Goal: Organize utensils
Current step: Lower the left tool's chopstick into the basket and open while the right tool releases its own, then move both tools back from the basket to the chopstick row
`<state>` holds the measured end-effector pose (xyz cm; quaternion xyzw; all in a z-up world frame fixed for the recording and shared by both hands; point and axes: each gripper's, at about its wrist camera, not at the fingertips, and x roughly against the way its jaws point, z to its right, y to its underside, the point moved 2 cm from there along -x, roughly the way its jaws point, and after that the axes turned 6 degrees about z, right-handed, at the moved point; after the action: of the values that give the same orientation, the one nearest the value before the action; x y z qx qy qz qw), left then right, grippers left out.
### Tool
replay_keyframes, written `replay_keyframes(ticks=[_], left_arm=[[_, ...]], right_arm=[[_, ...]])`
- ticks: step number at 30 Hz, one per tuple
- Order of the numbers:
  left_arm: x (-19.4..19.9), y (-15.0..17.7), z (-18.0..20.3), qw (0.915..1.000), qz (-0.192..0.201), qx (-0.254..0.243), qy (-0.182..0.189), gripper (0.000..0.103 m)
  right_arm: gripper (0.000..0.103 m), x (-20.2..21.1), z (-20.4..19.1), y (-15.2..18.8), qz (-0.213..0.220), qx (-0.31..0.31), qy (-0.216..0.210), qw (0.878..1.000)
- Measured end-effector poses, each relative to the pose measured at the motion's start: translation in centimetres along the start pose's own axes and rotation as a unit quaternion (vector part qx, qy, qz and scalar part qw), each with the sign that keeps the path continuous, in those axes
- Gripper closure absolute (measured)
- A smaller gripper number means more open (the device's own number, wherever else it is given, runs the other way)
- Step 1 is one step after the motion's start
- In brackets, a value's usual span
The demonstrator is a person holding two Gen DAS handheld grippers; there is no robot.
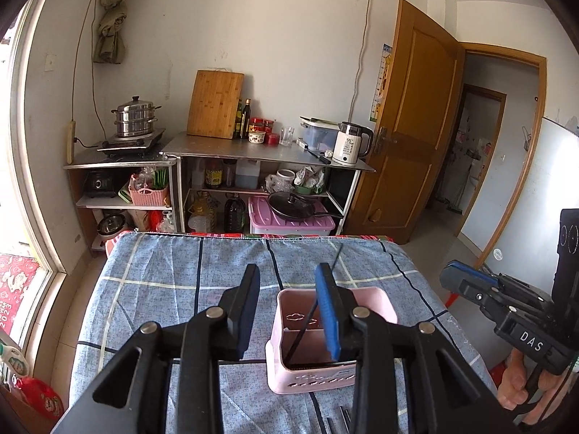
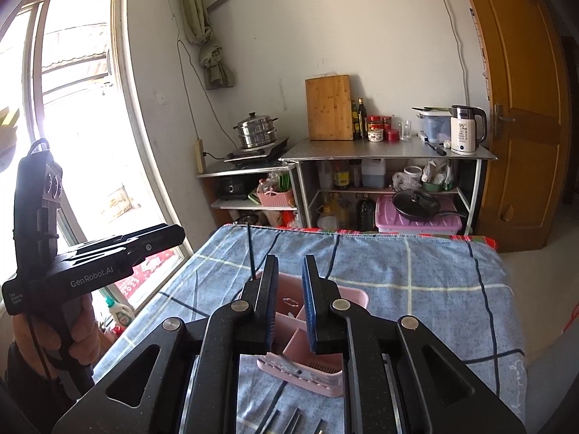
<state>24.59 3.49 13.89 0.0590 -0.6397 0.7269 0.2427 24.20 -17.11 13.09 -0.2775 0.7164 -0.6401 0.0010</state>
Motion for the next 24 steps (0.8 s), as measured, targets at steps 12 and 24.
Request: replay_keyframes(ticks=[12, 24], left_arm=[[6.1, 6.7, 2.0, 0.9993, 0.021, -0.009, 0.031, 0.064], [7.3, 16.0, 3.3, 0.9992, -0.032, -0.005, 0.024, 0.064]], right_arm=[[0.089, 6.8, -0.4, 5.5, 0.024, -0.005, -0.009, 1.0], [0.089, 9.1, 0.5, 14.1, -0.035, -0.035, -0.011, 0.999]])
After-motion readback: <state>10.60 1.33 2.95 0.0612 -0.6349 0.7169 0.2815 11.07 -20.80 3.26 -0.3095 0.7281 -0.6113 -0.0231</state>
